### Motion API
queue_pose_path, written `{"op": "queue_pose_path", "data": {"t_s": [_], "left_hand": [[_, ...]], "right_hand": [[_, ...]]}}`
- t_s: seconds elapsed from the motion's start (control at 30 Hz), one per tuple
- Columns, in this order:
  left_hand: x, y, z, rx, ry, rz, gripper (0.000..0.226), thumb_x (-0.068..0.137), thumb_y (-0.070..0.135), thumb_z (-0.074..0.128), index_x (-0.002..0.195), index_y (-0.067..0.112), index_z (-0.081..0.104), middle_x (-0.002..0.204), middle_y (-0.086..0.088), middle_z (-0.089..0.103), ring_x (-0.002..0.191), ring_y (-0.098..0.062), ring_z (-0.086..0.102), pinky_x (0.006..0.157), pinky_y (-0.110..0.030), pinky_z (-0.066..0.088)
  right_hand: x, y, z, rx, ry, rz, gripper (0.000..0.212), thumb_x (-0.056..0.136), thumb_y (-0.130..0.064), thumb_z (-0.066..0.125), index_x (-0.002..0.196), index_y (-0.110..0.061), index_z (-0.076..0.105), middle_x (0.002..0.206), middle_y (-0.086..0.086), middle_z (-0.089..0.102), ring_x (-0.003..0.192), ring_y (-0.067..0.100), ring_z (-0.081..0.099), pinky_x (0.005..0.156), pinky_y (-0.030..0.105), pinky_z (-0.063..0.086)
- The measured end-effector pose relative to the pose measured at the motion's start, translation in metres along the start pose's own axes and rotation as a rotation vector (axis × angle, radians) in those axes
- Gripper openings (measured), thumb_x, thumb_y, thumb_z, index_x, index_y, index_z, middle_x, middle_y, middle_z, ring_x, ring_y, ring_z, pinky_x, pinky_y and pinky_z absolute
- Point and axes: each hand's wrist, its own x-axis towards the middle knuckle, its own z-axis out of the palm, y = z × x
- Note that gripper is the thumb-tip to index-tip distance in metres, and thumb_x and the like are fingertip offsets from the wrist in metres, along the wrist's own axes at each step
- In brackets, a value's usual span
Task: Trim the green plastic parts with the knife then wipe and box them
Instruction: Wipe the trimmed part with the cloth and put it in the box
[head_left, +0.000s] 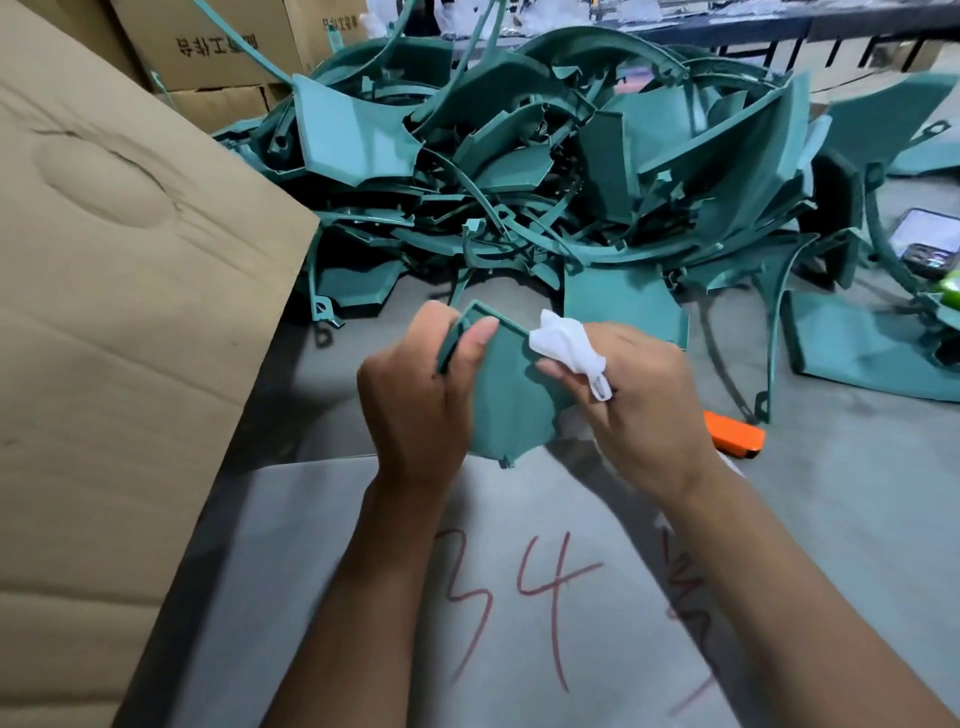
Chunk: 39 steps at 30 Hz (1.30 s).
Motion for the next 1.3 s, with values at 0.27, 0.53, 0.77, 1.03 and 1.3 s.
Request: {"op": "queue_pose_path", "data": {"t_s": [0.27, 0.53, 0.77, 1.03, 1.3], "left_hand": [[0.012, -0.029, -0.017, -0.086, 0.192, -0.206, 0.039, 0.107, 0.021, 0.046, 0.070, 0.013, 0.038, 0.062, 0.009, 0.030, 0.060, -0.009, 0.028, 0.057, -0.018, 0.025], [0.018, -0.039, -0.012, -0.334, 0.309, -0.529, 0.042, 0.102, 0.044, 0.044, 0.067, 0.020, 0.047, 0.064, 0.003, 0.048, 0.064, -0.017, 0.042, 0.061, -0.038, 0.035], [0.014, -0.035, -0.002, -0.337, 0.323, -0.717, 0.034, 0.106, 0.033, 0.041, 0.075, 0.026, 0.052, 0.079, -0.001, 0.063, 0.072, -0.012, 0.058, 0.067, -0.030, 0.045], [0.020, -0.010, 0.002, -0.602, 0.390, -1.044, 0.026, 0.111, 0.017, 0.039, 0.109, 0.004, 0.062, 0.111, -0.015, 0.070, 0.090, -0.019, 0.065, 0.085, -0.031, 0.053], [0.070, 0.063, -0.032, -0.917, 0.423, -1.063, 0.026, 0.109, 0.037, 0.043, 0.102, 0.027, 0.066, 0.106, -0.003, 0.075, 0.098, -0.026, 0.073, 0.091, -0.046, 0.060]], "right_hand": [[0.005, 0.031, -0.031, 0.028, 0.199, 0.137, 0.031, 0.106, -0.034, 0.050, 0.080, -0.022, 0.061, 0.065, -0.020, 0.041, 0.058, 0.005, 0.036, 0.058, 0.004, 0.033], [0.000, 0.057, -0.043, 0.041, 0.526, 0.843, 0.053, 0.107, -0.049, 0.049, 0.064, -0.021, 0.038, 0.059, -0.007, 0.040, 0.049, 0.003, 0.039, 0.051, 0.027, 0.029], [-0.003, 0.016, -0.024, 0.135, -0.124, 0.522, 0.054, 0.101, -0.072, 0.034, 0.081, -0.028, 0.058, 0.067, -0.009, 0.057, 0.063, 0.002, 0.058, 0.052, 0.020, 0.042], [0.015, -0.010, -0.021, -0.278, 0.097, 0.297, 0.046, 0.106, -0.051, 0.047, 0.102, -0.014, 0.074, 0.101, 0.003, 0.067, 0.102, 0.033, 0.055, 0.088, 0.047, 0.041], [0.091, -0.071, -0.001, 0.682, 0.027, 0.519, 0.045, 0.097, -0.046, 0.061, 0.101, -0.002, 0.063, 0.089, 0.034, 0.061, 0.058, 0.036, 0.054, 0.043, 0.036, 0.049]]}}
